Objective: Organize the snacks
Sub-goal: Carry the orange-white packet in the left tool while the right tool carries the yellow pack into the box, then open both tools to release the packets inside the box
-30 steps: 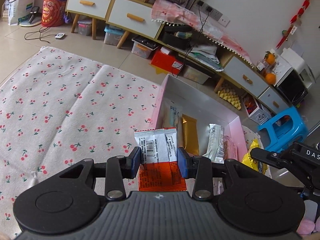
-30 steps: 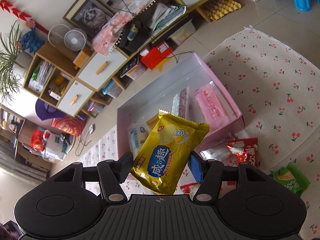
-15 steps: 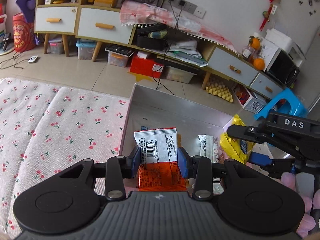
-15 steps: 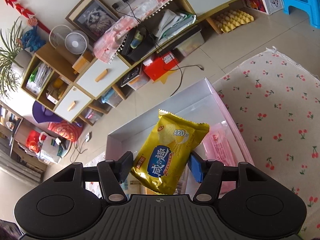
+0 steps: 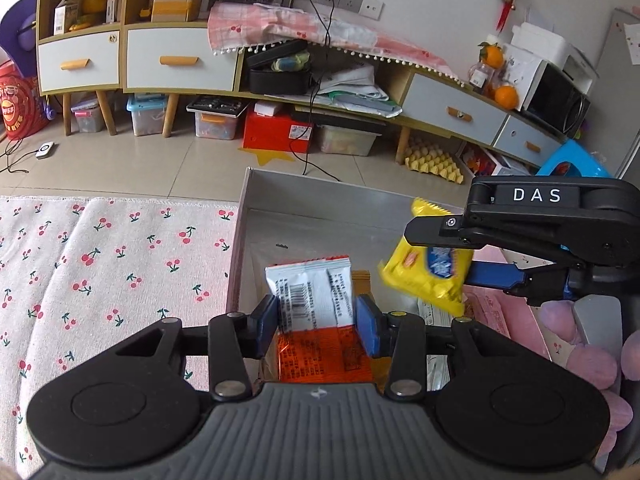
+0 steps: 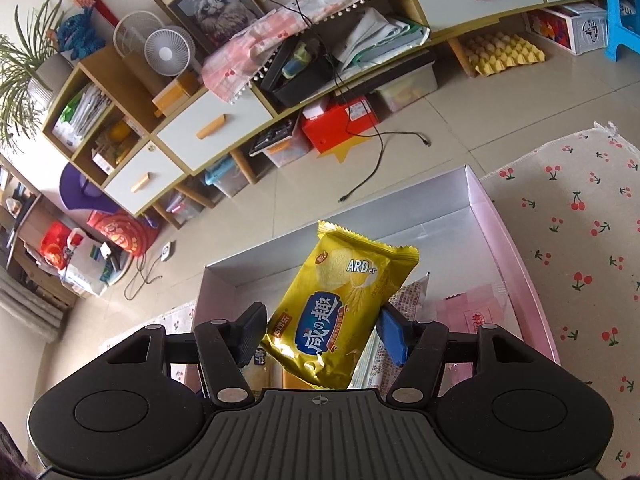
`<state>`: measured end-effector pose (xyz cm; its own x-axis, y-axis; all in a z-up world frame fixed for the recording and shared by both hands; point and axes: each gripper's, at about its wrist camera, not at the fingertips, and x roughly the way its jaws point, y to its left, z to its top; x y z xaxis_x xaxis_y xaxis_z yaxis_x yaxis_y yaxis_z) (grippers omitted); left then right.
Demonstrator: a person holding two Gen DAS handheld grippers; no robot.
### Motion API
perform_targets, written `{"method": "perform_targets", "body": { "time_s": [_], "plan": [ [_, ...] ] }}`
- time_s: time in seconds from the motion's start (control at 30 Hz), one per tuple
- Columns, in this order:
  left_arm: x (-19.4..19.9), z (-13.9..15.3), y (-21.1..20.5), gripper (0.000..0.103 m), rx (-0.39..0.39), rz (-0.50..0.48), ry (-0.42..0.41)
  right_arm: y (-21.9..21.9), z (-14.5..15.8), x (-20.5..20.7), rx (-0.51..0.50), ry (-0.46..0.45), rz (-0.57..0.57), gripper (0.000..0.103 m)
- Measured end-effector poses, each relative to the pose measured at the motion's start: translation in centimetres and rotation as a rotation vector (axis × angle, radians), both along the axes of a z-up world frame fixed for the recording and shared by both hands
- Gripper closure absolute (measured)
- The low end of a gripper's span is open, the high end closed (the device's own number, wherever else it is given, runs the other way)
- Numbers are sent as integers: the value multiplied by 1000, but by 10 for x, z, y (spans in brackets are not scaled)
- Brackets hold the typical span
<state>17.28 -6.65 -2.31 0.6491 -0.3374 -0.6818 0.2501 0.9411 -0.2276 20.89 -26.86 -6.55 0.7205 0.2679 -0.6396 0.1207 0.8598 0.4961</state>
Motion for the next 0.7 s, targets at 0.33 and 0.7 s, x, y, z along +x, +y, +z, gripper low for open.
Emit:
{"method": "perform_targets", "body": {
  "time_s": [0.33, 0.7],
  "plan": [
    [-4, 6, -3, 26, 6, -1, -4, 3, 9, -5, -30, 8, 4, 24],
    [-24, 26, -1, 12, 20, -2, -16, 5, 32, -33, -86, -7, 18, 22]
  ]
}}
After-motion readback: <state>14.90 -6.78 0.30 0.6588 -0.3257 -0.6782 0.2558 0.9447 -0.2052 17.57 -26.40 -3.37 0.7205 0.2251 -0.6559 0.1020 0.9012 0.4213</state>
